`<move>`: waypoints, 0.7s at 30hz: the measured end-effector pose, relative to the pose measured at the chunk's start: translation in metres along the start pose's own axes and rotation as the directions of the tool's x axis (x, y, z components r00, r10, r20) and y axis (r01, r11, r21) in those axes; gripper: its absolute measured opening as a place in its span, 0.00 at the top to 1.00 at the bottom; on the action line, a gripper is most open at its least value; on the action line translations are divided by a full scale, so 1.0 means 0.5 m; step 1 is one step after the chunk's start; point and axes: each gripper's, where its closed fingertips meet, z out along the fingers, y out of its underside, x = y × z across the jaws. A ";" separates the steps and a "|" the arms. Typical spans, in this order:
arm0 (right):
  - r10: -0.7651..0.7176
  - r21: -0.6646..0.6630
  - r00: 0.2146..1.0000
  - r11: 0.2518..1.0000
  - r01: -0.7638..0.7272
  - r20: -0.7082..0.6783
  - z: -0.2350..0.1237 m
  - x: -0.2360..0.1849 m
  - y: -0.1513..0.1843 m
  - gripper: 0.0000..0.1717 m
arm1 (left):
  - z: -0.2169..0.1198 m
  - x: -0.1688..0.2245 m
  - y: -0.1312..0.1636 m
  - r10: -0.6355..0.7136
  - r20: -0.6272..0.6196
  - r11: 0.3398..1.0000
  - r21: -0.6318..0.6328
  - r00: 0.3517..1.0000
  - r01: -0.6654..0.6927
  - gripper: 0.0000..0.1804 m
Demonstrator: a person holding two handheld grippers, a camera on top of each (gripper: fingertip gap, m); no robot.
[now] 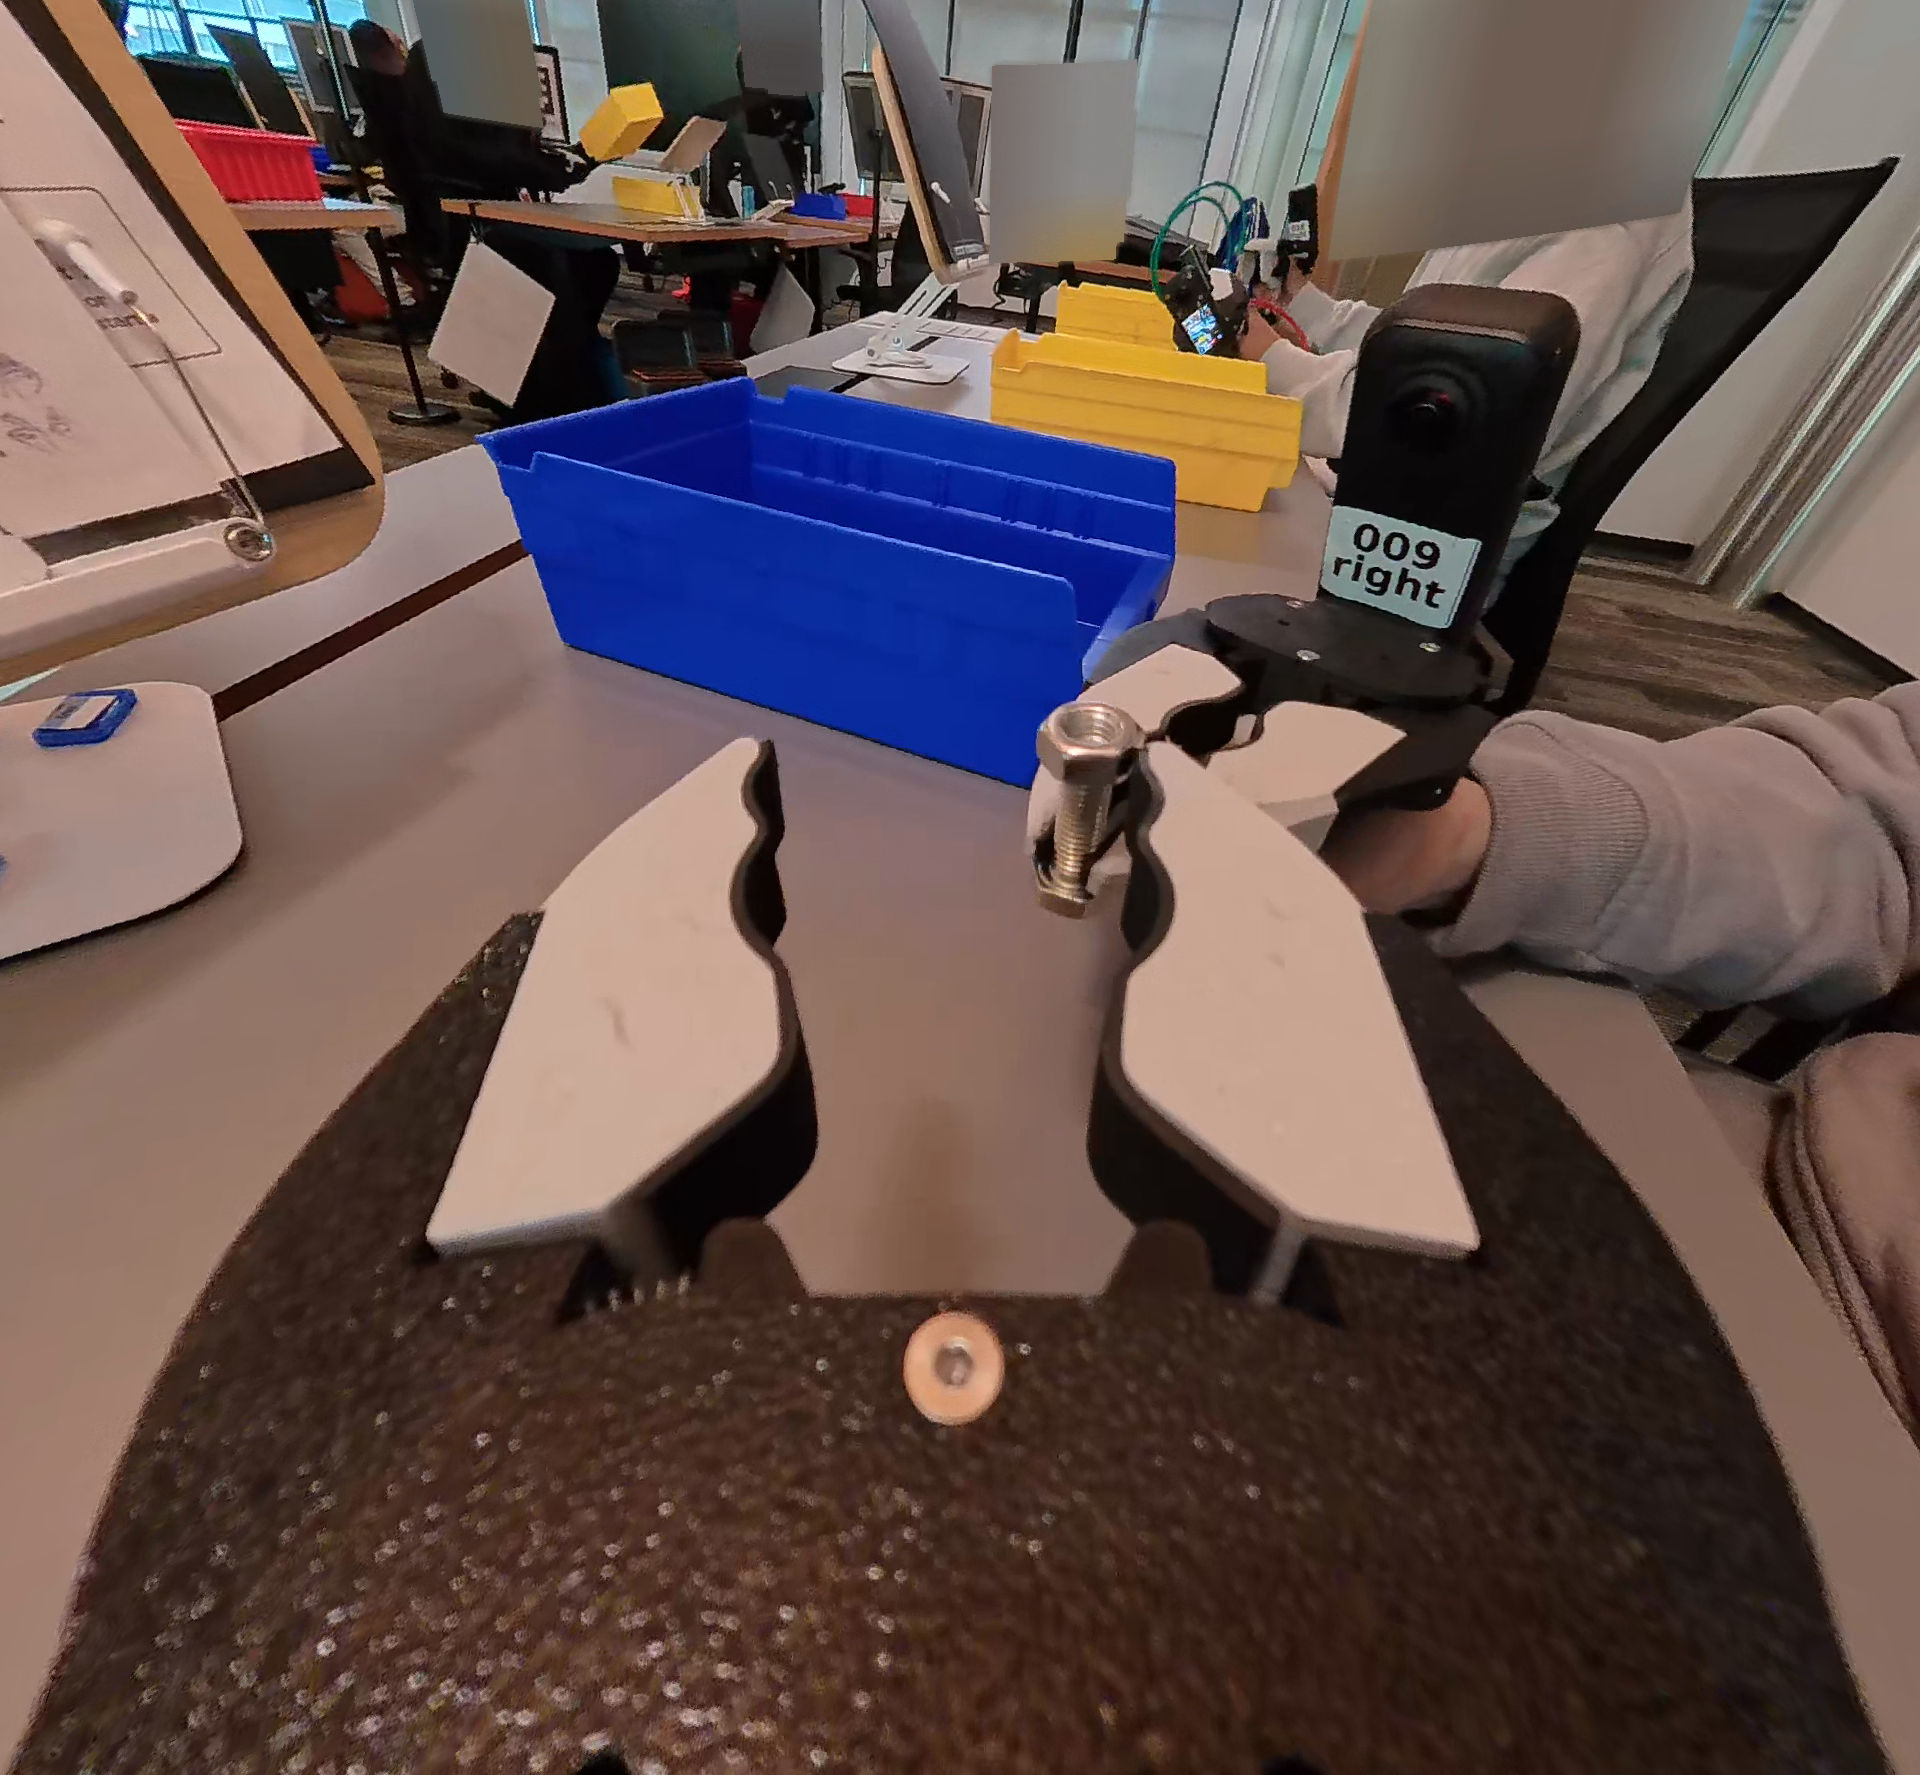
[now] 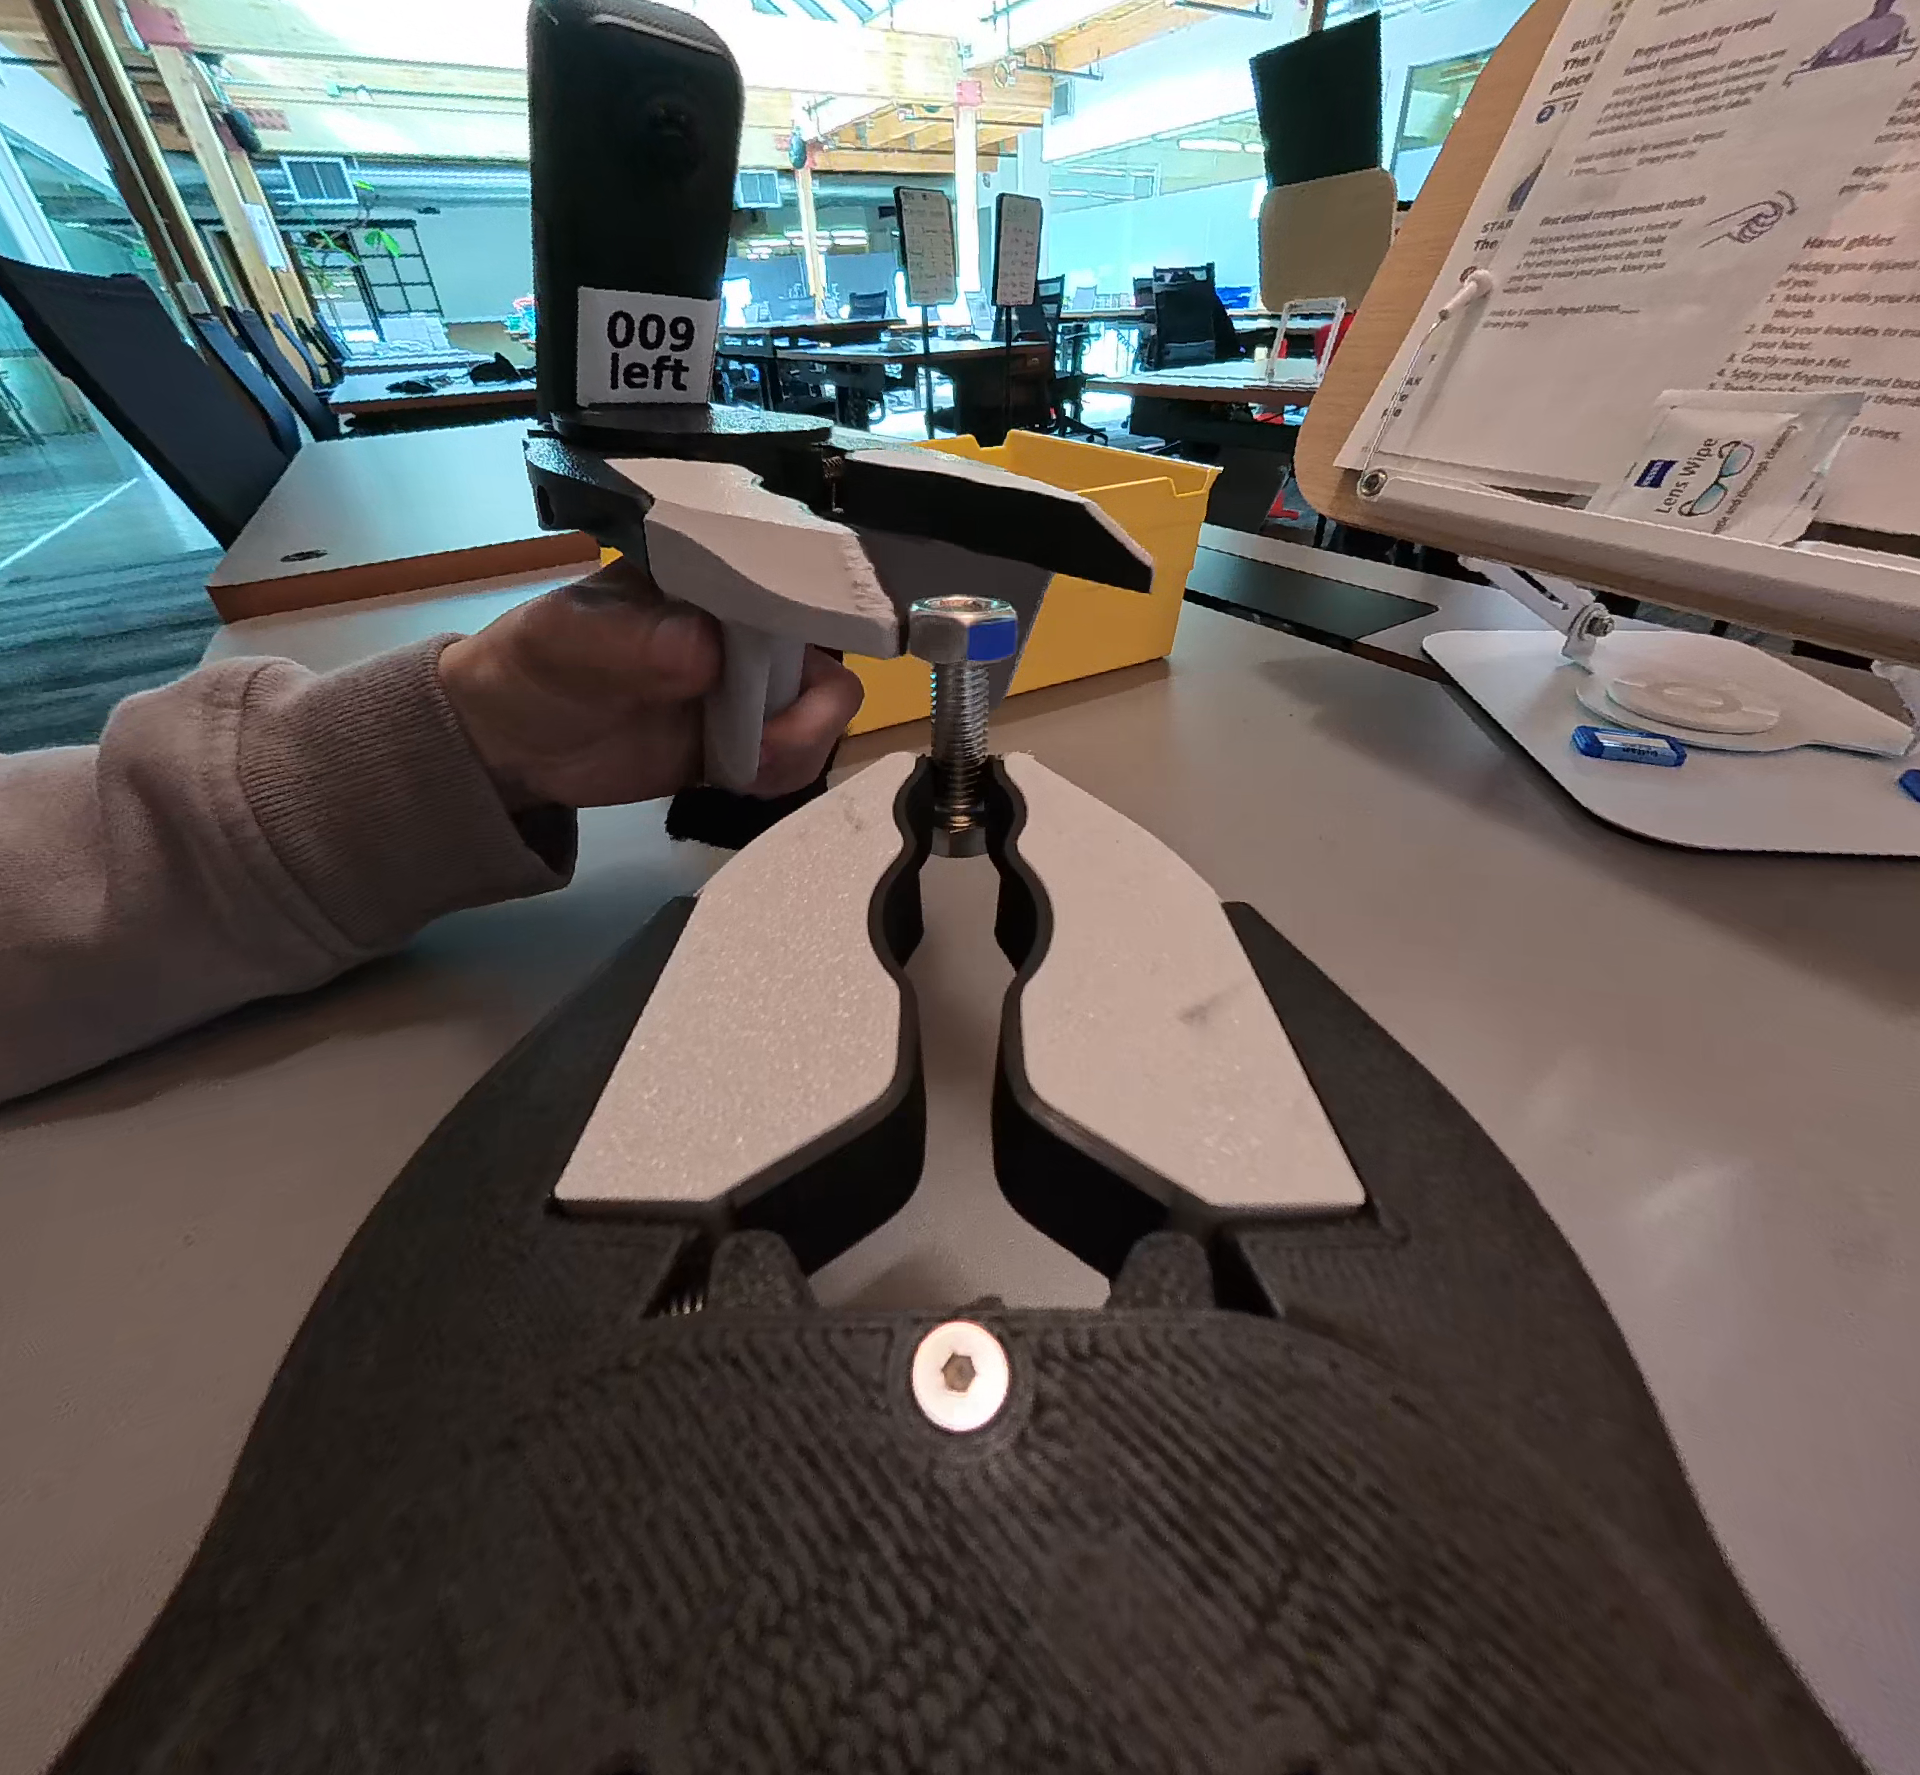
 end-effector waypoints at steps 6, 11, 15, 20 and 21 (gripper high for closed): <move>0.003 0.007 1.000 1.000 -0.003 -0.001 -0.001 0.001 -0.002 0.95 | -0.006 -0.010 0.001 0.000 0.020 1.000 -0.004 1.000 0.000 0.66; 0.008 0.016 1.000 1.000 -0.008 -0.001 -0.002 0.001 -0.004 0.95 | -0.015 -0.012 -0.010 -0.024 0.011 0.999 0.037 1.000 0.024 0.66; 0.009 0.016 1.000 1.000 -0.009 0.003 -0.001 -0.001 -0.003 0.95 | 0.004 0.010 -0.018 -0.021 -0.020 0.998 0.057 1.000 0.022 0.65; 0.015 0.021 1.000 1.000 -0.015 -0.003 -0.001 0.002 -0.005 0.95 | 0.010 0.004 -0.009 -0.020 0.007 0.999 0.036 1.000 0.020 0.66; 0.016 0.022 1.000 1.000 -0.016 -0.005 -0.002 0.003 -0.005 0.95 | 0.006 0.001 -0.009 -0.021 0.011 0.999 0.039 1.000 0.020 0.66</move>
